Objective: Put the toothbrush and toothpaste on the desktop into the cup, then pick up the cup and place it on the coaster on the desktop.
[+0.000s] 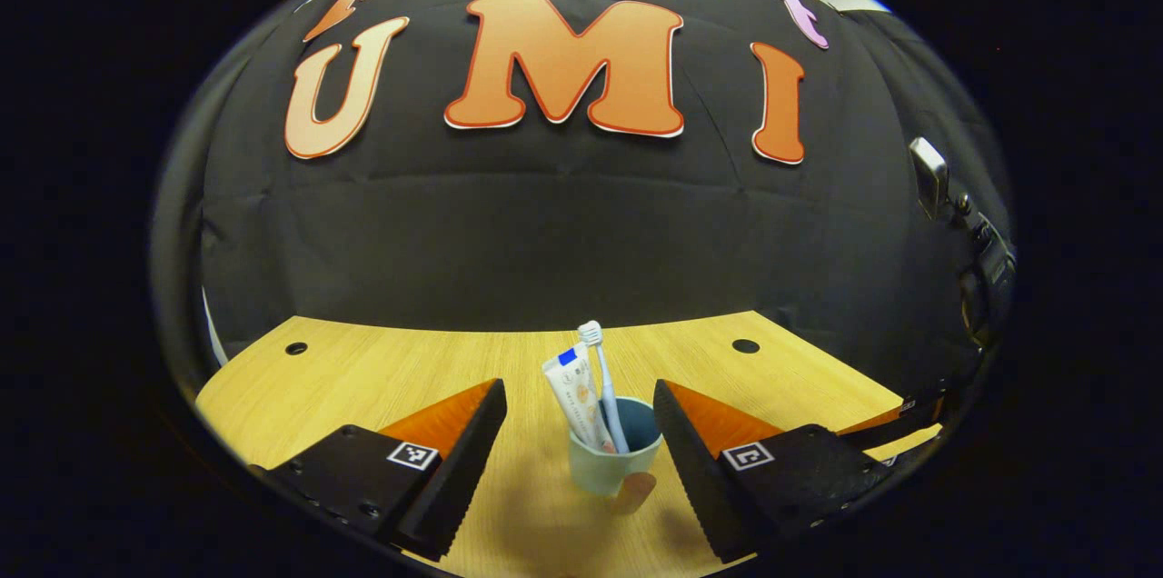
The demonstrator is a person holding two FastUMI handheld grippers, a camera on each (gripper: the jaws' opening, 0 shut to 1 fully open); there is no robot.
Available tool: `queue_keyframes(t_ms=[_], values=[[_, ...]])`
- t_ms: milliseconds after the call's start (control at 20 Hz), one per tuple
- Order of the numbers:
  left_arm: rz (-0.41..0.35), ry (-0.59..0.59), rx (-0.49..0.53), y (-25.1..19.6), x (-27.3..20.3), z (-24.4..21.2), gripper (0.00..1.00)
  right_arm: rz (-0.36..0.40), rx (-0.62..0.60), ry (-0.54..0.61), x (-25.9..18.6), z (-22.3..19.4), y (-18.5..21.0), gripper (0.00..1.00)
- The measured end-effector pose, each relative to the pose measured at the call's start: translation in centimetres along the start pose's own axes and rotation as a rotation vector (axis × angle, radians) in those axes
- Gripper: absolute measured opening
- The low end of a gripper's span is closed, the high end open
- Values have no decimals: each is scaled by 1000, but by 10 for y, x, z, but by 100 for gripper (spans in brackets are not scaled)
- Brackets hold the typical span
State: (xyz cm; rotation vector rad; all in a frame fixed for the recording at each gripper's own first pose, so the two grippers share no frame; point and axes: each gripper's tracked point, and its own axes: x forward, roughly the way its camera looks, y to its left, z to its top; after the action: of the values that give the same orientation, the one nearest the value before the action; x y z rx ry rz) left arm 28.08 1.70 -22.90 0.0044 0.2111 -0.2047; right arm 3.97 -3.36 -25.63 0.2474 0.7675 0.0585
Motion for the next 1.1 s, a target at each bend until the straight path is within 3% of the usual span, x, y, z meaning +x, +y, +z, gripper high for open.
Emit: queue_keyframes(t_ms=[500,800,1000,1050,1100], values=[[113,220,10,87,-84,-10,97,49,-45,15,27,21,64,96],[156,364,-34,119,-129,-34,98,-6,-41,75,63,28,81,94],[174,455,-100,136,-156,-54,97,-62,-42,128,85,27,80,86],[190,478,-112,142,-165,-57,98,-70,-39,140,89,26,82,76],[196,495,-127,147,-171,-60,98,-87,-32,161,93,22,81,80]])
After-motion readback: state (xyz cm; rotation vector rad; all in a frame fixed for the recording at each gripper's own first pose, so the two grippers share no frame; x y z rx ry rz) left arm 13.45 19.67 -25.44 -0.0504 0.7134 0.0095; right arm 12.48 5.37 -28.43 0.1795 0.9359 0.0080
